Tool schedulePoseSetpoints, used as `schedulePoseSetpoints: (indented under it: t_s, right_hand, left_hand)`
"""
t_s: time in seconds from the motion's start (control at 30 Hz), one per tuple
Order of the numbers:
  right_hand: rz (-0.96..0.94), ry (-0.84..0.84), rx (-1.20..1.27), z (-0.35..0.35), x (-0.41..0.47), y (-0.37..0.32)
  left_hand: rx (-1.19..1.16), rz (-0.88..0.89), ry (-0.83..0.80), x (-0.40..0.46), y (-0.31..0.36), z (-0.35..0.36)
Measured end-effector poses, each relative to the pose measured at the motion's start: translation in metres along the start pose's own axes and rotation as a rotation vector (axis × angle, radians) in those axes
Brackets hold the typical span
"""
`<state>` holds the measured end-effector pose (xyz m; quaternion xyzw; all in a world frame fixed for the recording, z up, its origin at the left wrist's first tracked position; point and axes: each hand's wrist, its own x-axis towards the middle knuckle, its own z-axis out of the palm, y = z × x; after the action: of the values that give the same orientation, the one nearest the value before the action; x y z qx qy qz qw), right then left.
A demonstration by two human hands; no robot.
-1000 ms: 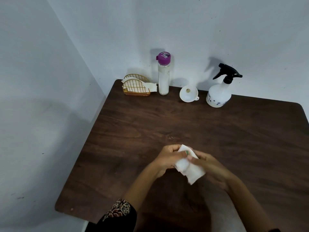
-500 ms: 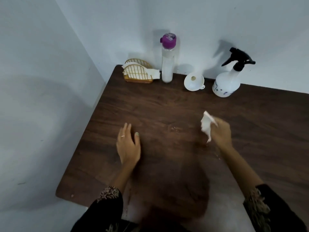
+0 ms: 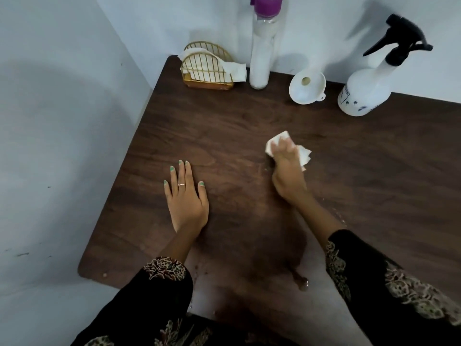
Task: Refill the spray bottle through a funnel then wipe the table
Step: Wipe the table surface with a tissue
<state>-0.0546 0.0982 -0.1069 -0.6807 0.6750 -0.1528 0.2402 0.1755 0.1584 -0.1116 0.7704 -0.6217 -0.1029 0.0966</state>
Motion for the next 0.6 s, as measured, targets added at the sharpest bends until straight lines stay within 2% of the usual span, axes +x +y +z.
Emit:
schedulePoseSetpoints:
  t_s: [0.17, 0.27, 0.3, 0.37, 0.43, 0.5, 0.53, 0.6]
  right_hand:
    - [-0.484, -0.162, 0.001, 0.054, -0.063, -0.053]
    - [-0.708, -0.332, -0.052, 0.051, -0.091, -0.060]
    - [-0.725, -0.359, -0.028, 0.043, -0.090, -0.054]
    - [-0.640, -0.313, 0.053, 0.023, -0.072, -0.031]
    - [-0.475, -0.250, 0.065, -0.005, -0.041, -0.001]
    - [-0.361, -0.075, 0.054, -0.042, -0.015, 0.035]
    - [-0.212, -0.015, 0.030, -0.057, -0.004, 0.055]
    - [-0.009, -0.006, -0.026, -0.078, 0.017, 0.078]
  left_hand:
    - [-0.033, -0.014, 0.001, 0.000, -0.001, -0.001]
    - [-0.037, -0.011, 0.003, 0.000, -0.001, -0.002]
    - [-0.035, -0.008, 0.006, 0.000, 0.000, -0.003]
    - [-0.033, -0.005, 0.005, -0.001, 0.001, -0.003]
    - [-0.034, -0.009, 0.002, 0.000, 0.001, -0.003]
    - [-0.027, -0.014, 0.004, -0.001, 0.001, -0.003]
    - [-0.022, -0.012, 0.003, 0.000, 0.001, -0.003]
    - [-0.019, -0.011, -0.001, -0.001, 0.001, -0.002]
